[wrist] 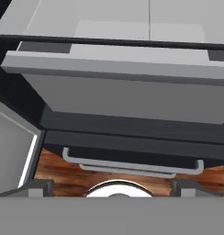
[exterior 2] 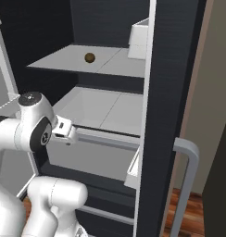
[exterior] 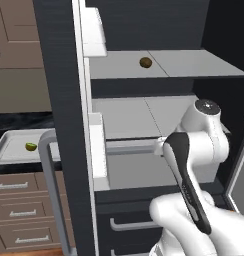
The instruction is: Pick up both kiwis from the fridge and place them inside the tupperware on the counter.
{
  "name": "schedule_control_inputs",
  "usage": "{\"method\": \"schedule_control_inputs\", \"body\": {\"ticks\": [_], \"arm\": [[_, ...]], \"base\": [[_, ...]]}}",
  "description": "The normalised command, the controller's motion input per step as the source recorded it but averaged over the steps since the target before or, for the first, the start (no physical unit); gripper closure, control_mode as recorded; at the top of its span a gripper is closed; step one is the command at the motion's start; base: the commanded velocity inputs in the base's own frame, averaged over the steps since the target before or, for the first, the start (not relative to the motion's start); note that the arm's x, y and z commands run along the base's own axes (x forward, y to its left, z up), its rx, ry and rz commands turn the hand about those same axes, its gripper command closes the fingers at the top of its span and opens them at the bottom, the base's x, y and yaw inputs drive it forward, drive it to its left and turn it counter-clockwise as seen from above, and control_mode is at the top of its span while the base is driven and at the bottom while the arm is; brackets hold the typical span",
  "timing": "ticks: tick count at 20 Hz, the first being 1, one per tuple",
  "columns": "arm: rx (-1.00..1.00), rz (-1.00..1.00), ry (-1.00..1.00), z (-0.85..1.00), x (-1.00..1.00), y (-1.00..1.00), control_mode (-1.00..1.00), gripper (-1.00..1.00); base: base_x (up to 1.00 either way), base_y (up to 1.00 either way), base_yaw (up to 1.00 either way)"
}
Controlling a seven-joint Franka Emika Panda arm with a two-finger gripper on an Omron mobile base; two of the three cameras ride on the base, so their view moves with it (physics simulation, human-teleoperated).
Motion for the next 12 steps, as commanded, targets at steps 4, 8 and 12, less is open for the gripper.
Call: {"method": "schedule_control_inputs", "body": {"ticks": [4,8,12], "arm": [[-0.01,0.17,-0.04,0.70,0.63,-0.03,-1.00,-1.00],[-0.12,0.02,-0.21,0.82,0.48,0.00,-1.00,-1.00],[-0.33,0.00,-0.33,0.67,0.36,-0.03,-1.00,-1.00]], "base": [[0.00,0.00,0.00],[0.00,0.00,0.00],[0.00,0.00,0.00]]}}
